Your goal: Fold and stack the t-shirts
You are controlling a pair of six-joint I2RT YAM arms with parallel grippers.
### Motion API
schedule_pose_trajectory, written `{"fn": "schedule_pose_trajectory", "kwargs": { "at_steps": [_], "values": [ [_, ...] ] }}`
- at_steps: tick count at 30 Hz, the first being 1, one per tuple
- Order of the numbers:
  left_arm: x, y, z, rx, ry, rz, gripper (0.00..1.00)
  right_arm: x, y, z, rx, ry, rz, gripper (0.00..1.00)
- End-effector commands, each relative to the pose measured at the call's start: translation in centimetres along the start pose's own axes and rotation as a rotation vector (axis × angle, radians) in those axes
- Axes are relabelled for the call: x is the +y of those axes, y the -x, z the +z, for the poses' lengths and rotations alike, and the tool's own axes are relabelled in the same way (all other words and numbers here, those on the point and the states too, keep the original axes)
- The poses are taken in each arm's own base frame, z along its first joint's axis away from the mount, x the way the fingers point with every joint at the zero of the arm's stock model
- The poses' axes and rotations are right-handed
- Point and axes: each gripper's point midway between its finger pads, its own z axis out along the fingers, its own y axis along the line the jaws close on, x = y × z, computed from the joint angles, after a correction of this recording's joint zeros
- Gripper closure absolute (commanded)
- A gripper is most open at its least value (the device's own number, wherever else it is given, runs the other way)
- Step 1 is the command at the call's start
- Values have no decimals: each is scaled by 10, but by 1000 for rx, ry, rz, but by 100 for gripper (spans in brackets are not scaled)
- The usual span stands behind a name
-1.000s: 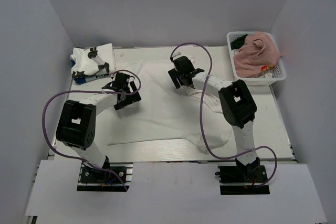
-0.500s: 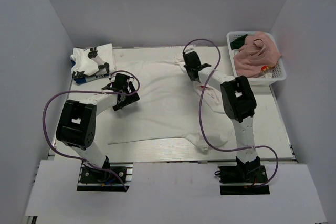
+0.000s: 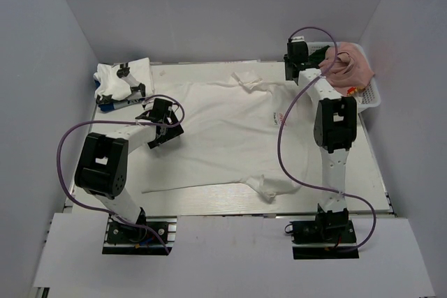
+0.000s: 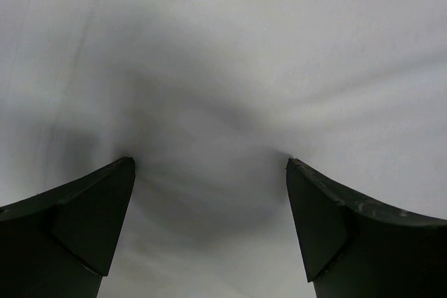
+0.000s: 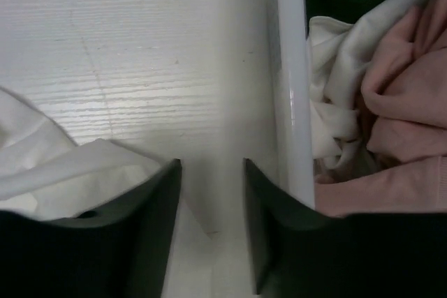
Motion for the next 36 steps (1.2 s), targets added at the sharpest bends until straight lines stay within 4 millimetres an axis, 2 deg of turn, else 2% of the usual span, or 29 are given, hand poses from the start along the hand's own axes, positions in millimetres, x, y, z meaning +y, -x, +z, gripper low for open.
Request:
{"fn": "schedule_pose_trajectory", "kwargs": {
  "at_steps": [1,2,3,4,5,7,8,9,10,11,12,14,17,19,21,22,23,24,25,26,27,28,29,30,31,32,33,34,36],
  "values": [
    [28,-29,1,102,87,21,0,38,24,-36,-50,181,-75,46],
    [23,-23,-3,88,55,25,0,43,28,-46,-74,215,-74,37],
    [16,-18,-6,77,23,35,0,59,24,-52,-83,302,-89,26],
    [8,-12,-9,54,0,37,0,75,29,-66,-107,372,-106,10],
    [7,-13,-9,59,-8,50,0,81,31,-72,-121,397,-122,10],
    [-2,-1,-15,33,-39,59,0,100,21,-76,-101,448,-154,10],
    [-2,1,-17,26,-44,57,0,118,22,-82,-104,480,-172,10],
    [-7,6,-18,18,-63,62,0,123,10,-75,-69,484,-181,10],
    [-7,6,-18,18,-64,62,0,134,7,-76,-61,495,-182,10],
    [-8,8,-21,9,-70,59,0,138,7,-70,-62,460,-191,10],
    [-8,8,-21,9,-70,59,0,144,-2,-61,-46,447,-206,10],
    [-10,9,-24,8,-84,57,0,143,-2,-50,-67,347,-272,10],
    [-8,5,-23,15,-78,69,0,147,0,-31,-122,320,-399,10],
    [-5,2,-21,29,-68,82,0,142,22,-26,-192,282,-424,10],
    [-4,0,-18,37,-63,84,0,139,25,-15,-219,250,-450,10],
    [-4,0,-18,37,-63,84,0,141,34,-12,-261,240,-447,10],
    [-4,0,-18,37,-63,84,0,144,33,-7,-275,229,-482,21],
    [-6,-2,-19,43,-72,84,0,138,37,-4,-283,187,-471,33],
    [-6,-2,-19,43,-72,84,0,138,50,-1,-340,164,-443,45],
    [-3,0,-18,42,-67,76,0,133,53,1,-350,141,-409,72],
    [-3,0,-18,42,-67,76,0,133,57,1,-368,126,-385,76],
    [-3,0,-18,42,-67,76,0,133,69,0,-415,111,-337,82],
    [-3,0,-18,42,-67,76,0,124,79,2,-448,69,-290,88],
    [-5,-1,-18,48,-76,76,0,119,85,3,-462,34,-232,100],
    [-5,-1,-18,48,-76,76,0,116,99,8,-488,10,-169,100],
    [-5,-4,-16,63,-80,79,0,109,102,15,-490,-8,-116,100],
    [-5,-5,-16,64,-80,79,0,106,103,19,-489,-16,-84,100],
    [-5,-7,-14,71,-75,81,0,102,98,37,-483,-44,-58,100],
    [-4,-11,-13,83,-77,83,0,78,121,37,-527,-93,54,100]
  ]
}}
